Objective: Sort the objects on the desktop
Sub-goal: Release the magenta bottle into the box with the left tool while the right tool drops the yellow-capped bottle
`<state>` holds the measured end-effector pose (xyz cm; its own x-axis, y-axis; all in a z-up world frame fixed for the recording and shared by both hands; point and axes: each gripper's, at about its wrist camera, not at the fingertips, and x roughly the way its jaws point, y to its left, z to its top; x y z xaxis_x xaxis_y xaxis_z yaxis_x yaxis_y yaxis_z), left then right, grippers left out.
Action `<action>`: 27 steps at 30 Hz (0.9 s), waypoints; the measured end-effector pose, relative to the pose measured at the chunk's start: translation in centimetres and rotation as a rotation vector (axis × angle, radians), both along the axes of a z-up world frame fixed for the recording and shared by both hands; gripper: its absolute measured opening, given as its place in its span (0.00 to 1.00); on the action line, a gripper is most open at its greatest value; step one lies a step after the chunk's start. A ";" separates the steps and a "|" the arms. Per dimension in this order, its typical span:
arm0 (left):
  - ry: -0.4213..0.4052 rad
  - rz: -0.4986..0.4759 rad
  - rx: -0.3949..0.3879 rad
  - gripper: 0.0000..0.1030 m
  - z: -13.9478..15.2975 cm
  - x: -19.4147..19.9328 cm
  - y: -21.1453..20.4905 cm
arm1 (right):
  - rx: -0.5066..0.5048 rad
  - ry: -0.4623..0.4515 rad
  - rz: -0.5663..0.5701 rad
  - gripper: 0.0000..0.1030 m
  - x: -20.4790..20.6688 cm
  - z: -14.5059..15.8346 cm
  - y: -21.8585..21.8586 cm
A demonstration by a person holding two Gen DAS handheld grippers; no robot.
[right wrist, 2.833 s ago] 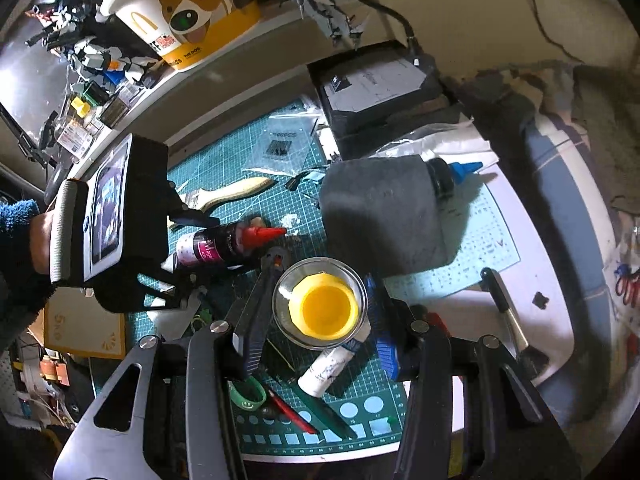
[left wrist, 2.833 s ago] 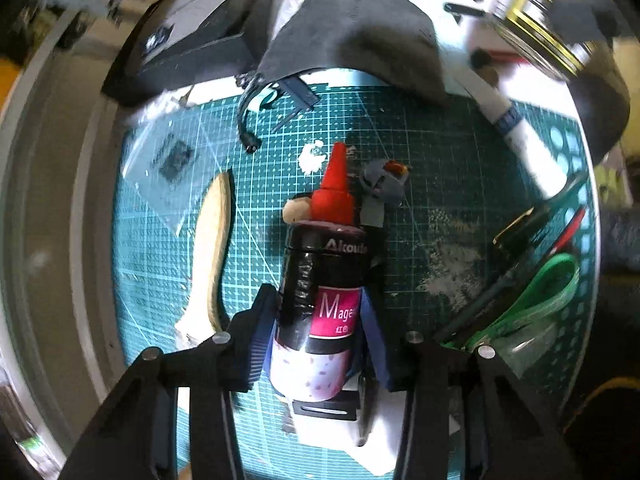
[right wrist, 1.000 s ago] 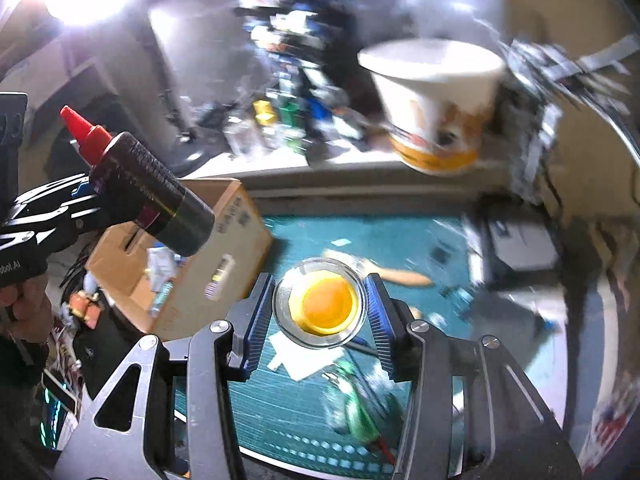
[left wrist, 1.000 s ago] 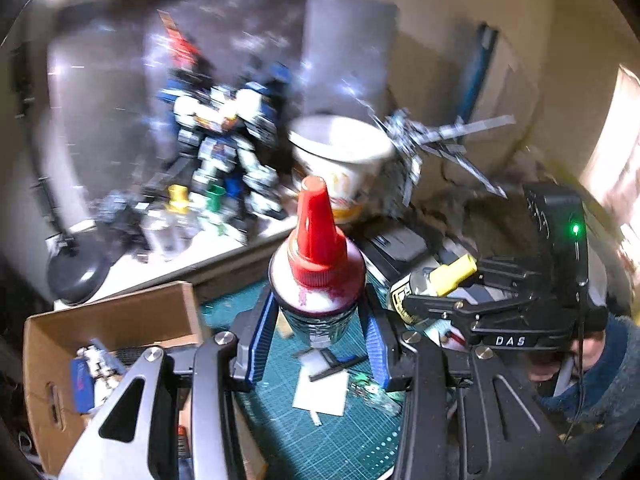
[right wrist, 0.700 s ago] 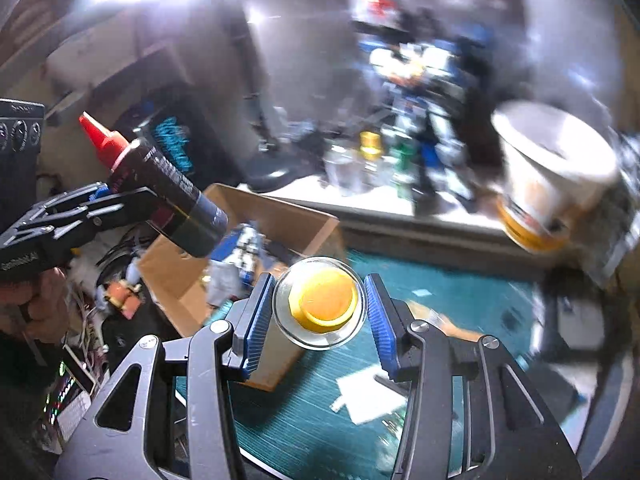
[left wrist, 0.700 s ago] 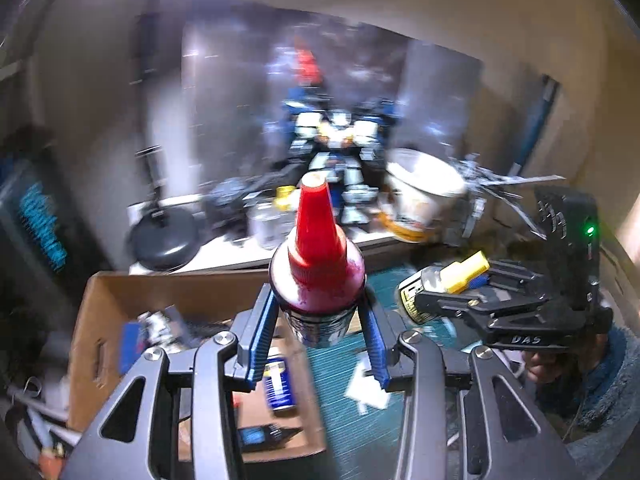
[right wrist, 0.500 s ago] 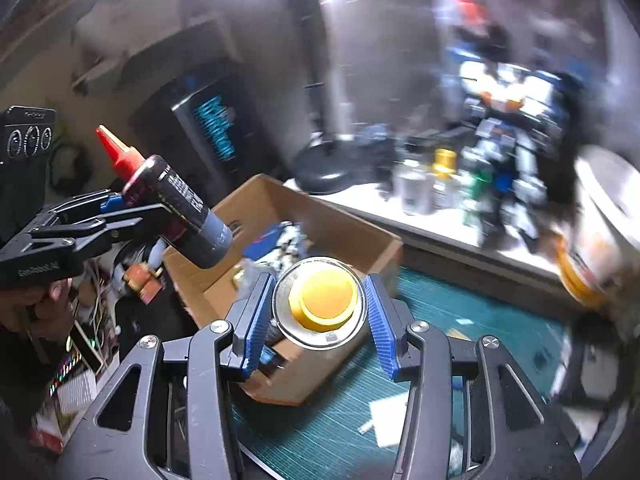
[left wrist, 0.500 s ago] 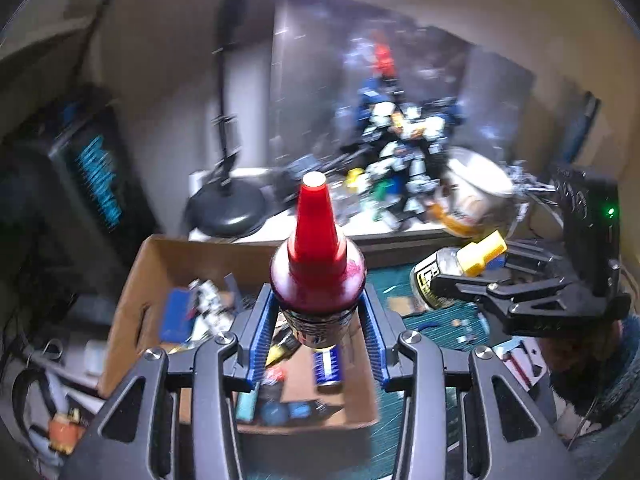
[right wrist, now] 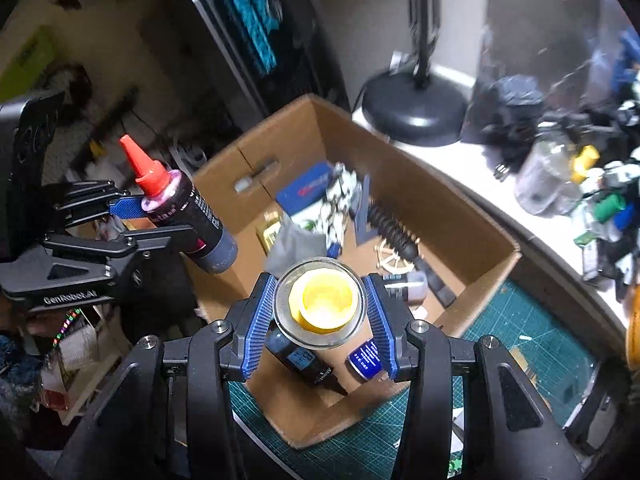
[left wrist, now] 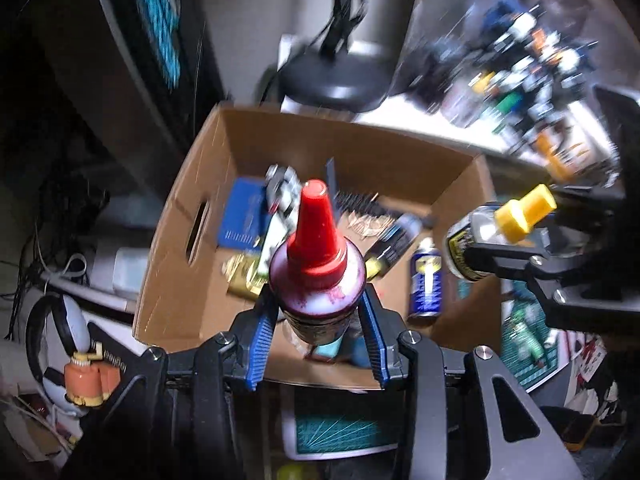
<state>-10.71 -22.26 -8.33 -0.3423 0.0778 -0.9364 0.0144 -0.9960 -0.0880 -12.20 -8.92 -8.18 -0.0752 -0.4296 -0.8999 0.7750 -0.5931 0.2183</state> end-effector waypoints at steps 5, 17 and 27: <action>-0.172 -0.009 -0.023 0.39 -4.2 -2.3 -0.5 | 0.177 -0.088 -0.011 0.42 -1.2 -4.5 -2.5; -0.380 -0.060 -0.071 0.40 -9.7 -5.6 -0.4 | 0.403 -0.211 -0.049 0.42 -2.3 -10.8 -4.2; -0.441 -0.064 -0.072 0.40 -11.6 -5.8 -1.0 | 0.423 -0.236 -0.067 0.32 -2.6 -12.2 -4.6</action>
